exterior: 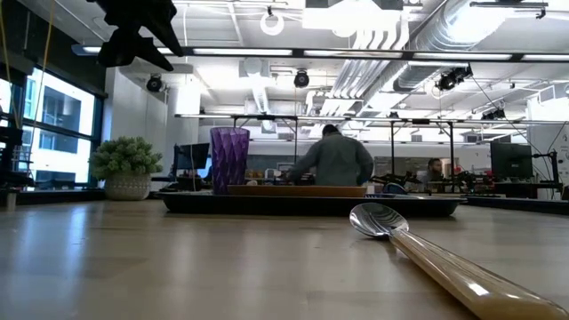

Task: Pick and place plate/cup/fork/spoon on tray
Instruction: Put the orange spoon to the right side of the orange fork on the black serving tray

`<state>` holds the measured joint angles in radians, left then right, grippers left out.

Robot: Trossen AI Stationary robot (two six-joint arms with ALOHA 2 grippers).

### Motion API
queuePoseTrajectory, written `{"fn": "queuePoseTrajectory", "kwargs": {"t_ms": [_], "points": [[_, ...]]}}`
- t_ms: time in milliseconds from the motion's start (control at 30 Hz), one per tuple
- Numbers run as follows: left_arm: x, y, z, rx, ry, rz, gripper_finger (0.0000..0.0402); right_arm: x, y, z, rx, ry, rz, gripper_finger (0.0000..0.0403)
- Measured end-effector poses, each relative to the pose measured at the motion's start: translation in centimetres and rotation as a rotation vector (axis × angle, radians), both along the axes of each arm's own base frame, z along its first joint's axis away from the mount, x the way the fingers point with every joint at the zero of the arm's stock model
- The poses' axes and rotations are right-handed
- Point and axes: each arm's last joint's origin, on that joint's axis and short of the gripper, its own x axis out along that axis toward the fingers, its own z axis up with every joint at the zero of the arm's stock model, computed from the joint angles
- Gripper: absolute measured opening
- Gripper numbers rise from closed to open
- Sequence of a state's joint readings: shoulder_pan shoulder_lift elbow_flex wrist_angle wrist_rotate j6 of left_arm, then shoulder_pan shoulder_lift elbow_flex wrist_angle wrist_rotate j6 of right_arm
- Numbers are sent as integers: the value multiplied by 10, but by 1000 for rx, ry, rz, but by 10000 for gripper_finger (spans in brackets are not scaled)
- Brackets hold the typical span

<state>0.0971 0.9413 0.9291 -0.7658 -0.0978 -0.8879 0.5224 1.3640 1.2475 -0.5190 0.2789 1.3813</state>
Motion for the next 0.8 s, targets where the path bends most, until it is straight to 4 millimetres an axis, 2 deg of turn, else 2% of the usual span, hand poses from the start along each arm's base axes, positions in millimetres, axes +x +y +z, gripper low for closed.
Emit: {"fn": "queuePoseTrajectory", "kwargs": {"t_ms": [200, 467, 600, 800], "points": [[0, 0, 0, 0, 0, -1, 125, 16, 11, -21, -15, 248, -24, 64], [0, 0, 0, 50, 12, -52, 125, 41, 29, -70, 39, 444, -9, 64], [0, 0, 0, 79, 19, -82, 125, 51, 34, -90, 89, 514, -79, 65], [0, 0, 0, 129, 33, -133, 125, 60, 40, -107, 152, 549, -132, 91]]}}
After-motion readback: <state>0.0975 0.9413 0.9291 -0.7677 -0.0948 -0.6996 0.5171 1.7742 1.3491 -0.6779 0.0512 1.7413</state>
